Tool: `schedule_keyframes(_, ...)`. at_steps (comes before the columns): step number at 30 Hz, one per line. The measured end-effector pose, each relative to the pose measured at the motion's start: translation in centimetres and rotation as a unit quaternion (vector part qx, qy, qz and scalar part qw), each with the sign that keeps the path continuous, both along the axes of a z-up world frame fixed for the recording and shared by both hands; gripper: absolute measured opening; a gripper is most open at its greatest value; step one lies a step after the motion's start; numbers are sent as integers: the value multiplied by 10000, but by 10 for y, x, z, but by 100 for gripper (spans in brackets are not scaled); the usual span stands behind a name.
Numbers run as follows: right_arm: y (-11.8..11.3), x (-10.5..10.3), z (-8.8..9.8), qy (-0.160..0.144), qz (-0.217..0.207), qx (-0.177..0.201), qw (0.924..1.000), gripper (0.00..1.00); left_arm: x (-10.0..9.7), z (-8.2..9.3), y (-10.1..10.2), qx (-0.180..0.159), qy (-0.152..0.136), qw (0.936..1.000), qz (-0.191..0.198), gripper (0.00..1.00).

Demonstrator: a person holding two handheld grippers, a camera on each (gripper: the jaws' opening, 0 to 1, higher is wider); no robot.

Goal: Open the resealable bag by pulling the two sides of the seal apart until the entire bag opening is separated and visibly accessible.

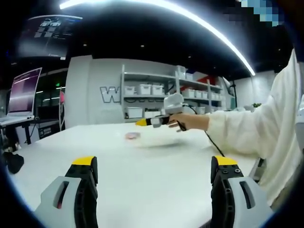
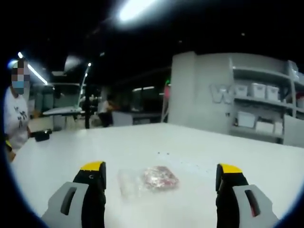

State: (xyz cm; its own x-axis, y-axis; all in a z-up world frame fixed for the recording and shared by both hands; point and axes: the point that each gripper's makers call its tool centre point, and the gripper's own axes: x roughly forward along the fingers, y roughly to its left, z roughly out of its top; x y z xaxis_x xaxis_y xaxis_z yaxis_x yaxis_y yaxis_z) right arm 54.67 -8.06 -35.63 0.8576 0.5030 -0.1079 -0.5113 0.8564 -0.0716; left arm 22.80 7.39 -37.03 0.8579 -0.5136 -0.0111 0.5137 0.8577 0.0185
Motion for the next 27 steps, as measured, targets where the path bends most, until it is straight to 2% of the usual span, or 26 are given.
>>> schedule_keyframes(17,-10,-11,-1,-25,-30,31,10000,97,-5,-2,-3,15,0,10000,-42,98)
schedule_keyframes(27,-17,-16,-1,-28,-62,69,10000,97,-7,4,-1,61,-88,9999,-15,98)
